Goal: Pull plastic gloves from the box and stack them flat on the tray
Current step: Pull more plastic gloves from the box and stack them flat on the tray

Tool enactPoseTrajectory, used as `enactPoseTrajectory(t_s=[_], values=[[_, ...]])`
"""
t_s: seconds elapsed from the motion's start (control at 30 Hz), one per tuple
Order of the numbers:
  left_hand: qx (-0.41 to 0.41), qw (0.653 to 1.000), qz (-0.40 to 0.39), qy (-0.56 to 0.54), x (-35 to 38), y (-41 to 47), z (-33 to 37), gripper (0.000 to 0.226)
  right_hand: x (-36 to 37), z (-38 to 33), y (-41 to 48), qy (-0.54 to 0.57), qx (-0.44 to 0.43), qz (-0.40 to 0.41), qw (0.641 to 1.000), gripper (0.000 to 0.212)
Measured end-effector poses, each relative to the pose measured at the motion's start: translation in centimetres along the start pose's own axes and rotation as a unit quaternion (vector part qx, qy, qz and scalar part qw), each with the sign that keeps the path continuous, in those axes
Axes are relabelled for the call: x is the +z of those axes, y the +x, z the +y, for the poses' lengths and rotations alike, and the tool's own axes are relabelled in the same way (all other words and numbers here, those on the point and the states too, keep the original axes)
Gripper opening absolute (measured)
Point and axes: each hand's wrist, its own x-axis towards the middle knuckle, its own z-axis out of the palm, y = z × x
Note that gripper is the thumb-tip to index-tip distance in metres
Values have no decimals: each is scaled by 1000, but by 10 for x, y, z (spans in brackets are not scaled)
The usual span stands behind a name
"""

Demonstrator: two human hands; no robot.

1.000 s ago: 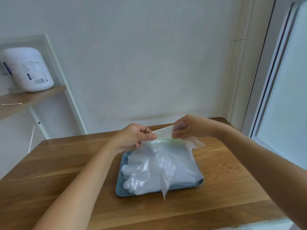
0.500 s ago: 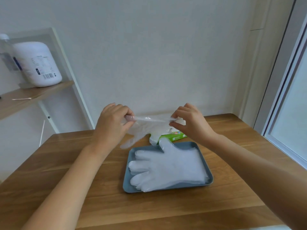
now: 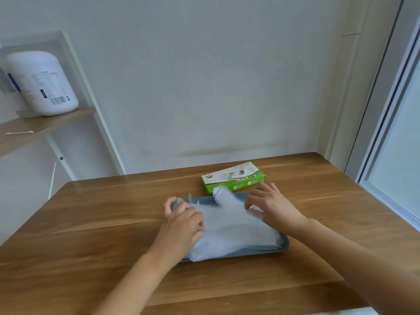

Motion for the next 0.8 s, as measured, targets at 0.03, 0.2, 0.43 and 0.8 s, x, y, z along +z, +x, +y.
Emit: enactPoseTrajectory(t_s=[0.03,0.2,0.43,0.8], values=[[-5,1000,-14,6,2,-1,2,36,1,1,-3,-4,-3,1,1000,23],[-20,998,-51,10,7,-7,6,34,0,4,-12,-30,-14,8,999,22],[-86,991,-96,-27,-17,-6,17,64,1,13,-22,-25,-8,-48,999,12],[-101,968,44,-227,-20,48,45,24,-2,17,-17,-18,29,-116,993,33]])
